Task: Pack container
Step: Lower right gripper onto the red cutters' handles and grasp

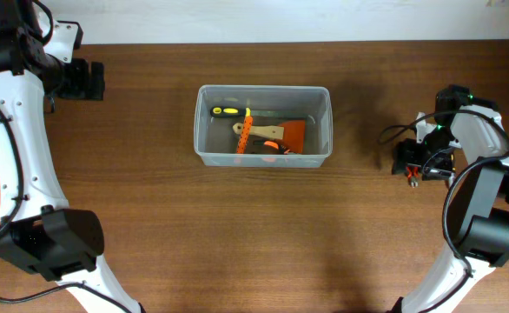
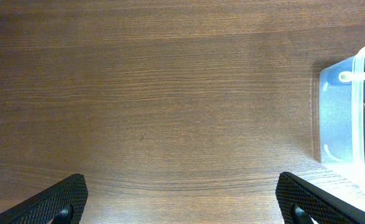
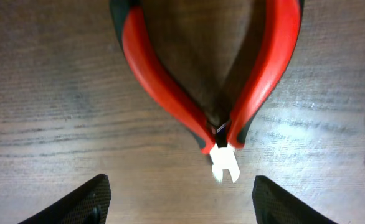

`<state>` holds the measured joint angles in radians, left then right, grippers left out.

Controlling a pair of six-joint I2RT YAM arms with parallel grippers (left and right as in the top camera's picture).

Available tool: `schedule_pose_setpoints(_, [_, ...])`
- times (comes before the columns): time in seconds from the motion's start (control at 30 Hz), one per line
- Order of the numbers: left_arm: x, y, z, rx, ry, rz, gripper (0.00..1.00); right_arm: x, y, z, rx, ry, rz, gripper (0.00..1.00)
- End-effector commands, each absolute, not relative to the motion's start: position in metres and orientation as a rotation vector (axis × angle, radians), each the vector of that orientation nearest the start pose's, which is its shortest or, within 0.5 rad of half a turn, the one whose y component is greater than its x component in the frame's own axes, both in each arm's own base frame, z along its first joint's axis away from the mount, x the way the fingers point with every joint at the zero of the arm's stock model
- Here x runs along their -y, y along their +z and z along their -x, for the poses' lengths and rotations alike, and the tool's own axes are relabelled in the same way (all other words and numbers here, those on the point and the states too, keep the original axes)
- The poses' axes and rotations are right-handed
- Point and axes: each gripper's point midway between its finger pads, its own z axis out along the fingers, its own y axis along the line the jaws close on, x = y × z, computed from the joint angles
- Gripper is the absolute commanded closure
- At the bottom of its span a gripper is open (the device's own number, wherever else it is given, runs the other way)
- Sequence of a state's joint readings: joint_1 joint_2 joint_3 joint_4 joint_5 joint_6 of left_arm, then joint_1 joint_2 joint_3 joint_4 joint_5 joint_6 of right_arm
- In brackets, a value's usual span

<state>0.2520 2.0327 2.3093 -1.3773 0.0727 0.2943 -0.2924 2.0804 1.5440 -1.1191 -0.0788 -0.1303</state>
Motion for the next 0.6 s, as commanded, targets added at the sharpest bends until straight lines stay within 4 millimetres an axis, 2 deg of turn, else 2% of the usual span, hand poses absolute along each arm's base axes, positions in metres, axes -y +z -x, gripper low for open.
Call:
schedule_pose_setpoints(0.0, [-0.103, 0.273, -0.453, -2.626, 0.078, -0.067, 0.01, 0.094, 0.023, -0.358, -3.193, 0.154, -0.142, 0.27])
schedule_pose_setpoints(0.3, [-0.103, 0.273, -0.453, -2.626, 0.078, -0.067, 0.01, 0.087, 0.022, -0.374, -3.129, 0.162, 0.1, 0.3])
schedule_pose_setpoints(0.57, [-0.103, 0.273, -0.453, -2.626, 0.078, -0.067, 0.01, 0.076, 0.022, -0.393, -3.064, 0.123, 0.203, 0.29])
